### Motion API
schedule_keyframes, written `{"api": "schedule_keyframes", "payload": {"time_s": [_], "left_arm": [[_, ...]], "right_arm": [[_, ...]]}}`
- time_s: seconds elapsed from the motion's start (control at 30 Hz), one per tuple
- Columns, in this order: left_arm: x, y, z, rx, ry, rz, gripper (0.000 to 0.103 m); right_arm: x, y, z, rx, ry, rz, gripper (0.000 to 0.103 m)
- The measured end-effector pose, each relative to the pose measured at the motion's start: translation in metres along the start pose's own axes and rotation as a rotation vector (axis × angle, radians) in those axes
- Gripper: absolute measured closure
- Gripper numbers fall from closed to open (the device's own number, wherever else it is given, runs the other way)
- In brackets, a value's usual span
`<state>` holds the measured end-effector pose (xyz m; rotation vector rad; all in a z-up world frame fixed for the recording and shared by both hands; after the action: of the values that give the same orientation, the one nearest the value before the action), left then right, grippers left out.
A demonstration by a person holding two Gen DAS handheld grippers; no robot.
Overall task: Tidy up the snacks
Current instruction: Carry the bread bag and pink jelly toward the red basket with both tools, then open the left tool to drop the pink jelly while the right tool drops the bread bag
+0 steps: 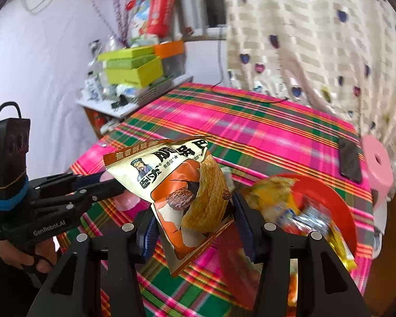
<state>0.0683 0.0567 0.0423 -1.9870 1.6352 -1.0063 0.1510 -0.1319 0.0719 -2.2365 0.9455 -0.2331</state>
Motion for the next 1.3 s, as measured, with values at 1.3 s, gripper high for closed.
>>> {"api": "schedule_keyframes", "payload": {"time_s": [1.3], "left_arm": [[0.093,-0.013,0.035,-0.068,0.137,0.177,0.076]], "right_arm": [[0.093,0.079,-0.06,0.015,0.157,0.234,0.053]]}}
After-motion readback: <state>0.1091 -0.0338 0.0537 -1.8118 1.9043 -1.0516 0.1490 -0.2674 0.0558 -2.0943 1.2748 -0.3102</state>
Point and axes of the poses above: each gripper's, at about its wrist camera, not at the fingertips, and z roughly the way its jaws point, x to its right, y to its underside, the point moved 1 cm from there along z, roughly the way its jaws point, and after that the axes turned 6 degrees about -x, right-handed, at the moved point
